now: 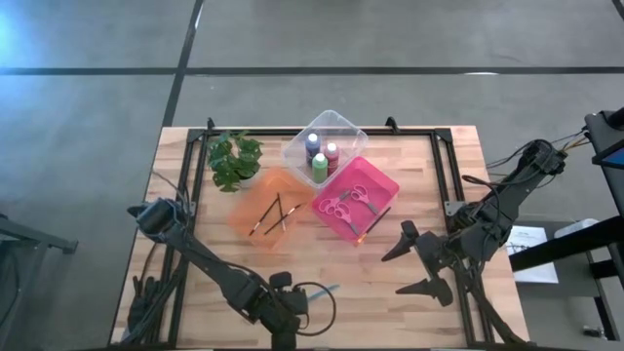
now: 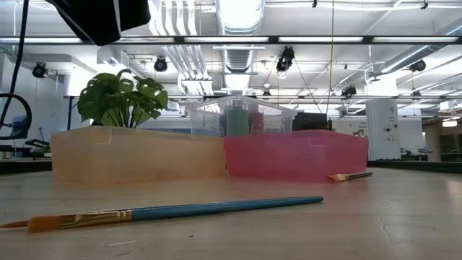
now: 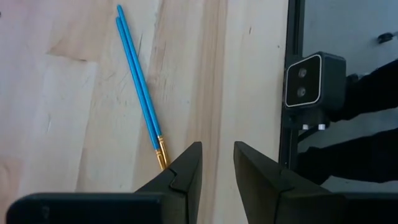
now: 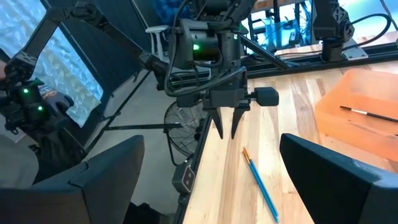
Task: Pick & Place Paint Supplies
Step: Put the bottom blue paint brush into the yellow bin
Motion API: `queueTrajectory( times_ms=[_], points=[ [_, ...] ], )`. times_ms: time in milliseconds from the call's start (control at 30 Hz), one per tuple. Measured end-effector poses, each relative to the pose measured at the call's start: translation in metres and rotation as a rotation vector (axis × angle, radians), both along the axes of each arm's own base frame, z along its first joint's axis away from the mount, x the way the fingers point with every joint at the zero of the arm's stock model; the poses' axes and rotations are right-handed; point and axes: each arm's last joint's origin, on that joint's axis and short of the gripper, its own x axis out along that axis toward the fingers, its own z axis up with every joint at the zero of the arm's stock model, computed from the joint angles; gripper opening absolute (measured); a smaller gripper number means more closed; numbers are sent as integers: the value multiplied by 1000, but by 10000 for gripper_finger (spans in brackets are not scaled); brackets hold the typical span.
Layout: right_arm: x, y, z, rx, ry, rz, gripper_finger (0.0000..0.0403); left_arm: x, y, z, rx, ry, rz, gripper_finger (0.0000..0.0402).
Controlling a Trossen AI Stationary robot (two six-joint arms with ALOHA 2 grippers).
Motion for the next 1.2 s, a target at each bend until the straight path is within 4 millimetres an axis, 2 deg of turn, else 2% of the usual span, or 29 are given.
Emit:
queueTrajectory(
  times_ms=[633, 800, 1200],
  points=[
    [0, 0, -3, -5, 5, -4, 370, -5, 3, -26, -8, 53, -22, 102],
    [0, 0, -3, -5, 6, -4, 370, -2, 0, -40, -29, 98, -36, 102],
    [0, 0, -4, -2, 10, -5, 370, -3, 1, -57, -11, 169, 65, 102]
  ],
)
